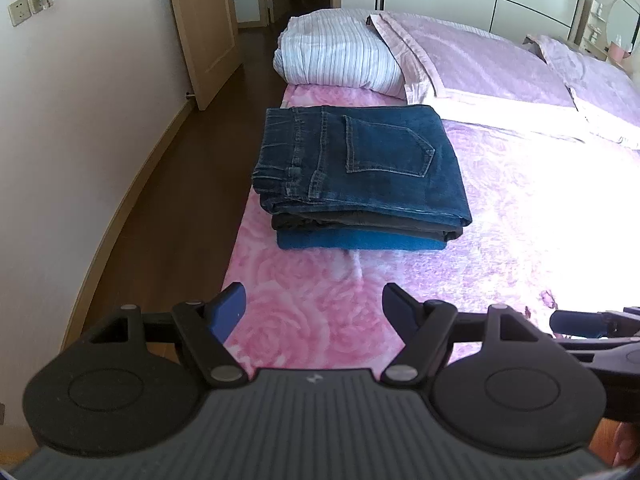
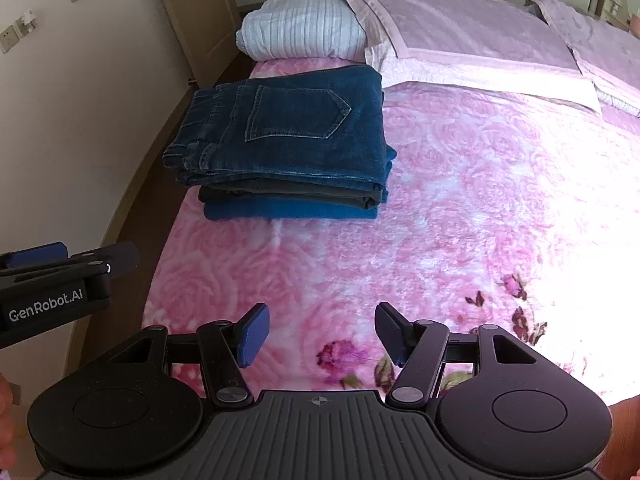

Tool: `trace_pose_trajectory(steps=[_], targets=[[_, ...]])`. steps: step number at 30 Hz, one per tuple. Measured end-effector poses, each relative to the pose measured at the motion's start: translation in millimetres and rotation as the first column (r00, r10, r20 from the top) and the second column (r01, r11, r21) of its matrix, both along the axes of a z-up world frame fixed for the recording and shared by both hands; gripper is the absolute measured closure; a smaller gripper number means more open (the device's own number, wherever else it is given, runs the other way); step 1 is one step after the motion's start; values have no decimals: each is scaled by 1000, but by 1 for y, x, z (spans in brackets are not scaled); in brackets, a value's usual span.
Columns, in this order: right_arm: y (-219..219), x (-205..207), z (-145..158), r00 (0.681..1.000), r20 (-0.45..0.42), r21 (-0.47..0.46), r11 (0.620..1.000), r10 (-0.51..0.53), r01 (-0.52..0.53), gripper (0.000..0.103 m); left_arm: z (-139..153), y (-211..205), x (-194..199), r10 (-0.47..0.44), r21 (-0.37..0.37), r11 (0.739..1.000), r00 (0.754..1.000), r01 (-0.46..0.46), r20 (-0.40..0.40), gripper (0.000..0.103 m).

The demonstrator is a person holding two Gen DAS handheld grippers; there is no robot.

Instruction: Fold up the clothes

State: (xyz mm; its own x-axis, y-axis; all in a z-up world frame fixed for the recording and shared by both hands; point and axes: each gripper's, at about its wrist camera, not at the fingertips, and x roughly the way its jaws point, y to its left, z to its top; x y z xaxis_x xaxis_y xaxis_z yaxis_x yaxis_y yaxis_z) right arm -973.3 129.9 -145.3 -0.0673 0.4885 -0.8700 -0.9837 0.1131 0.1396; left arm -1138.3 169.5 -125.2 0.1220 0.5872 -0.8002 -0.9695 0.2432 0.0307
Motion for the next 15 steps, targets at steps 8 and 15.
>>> trace_pose_trajectory(steps=[8,15], targets=[[20,-11,-1,999,3,-27,999,-44,44,41,-3,27,-10,-39,-22,999,999,39,-2,31],[33,-19,-3,997,4,-40,996,-82,82,41,-5,48,-14,-82,-18,996,996,82,-18,31]])
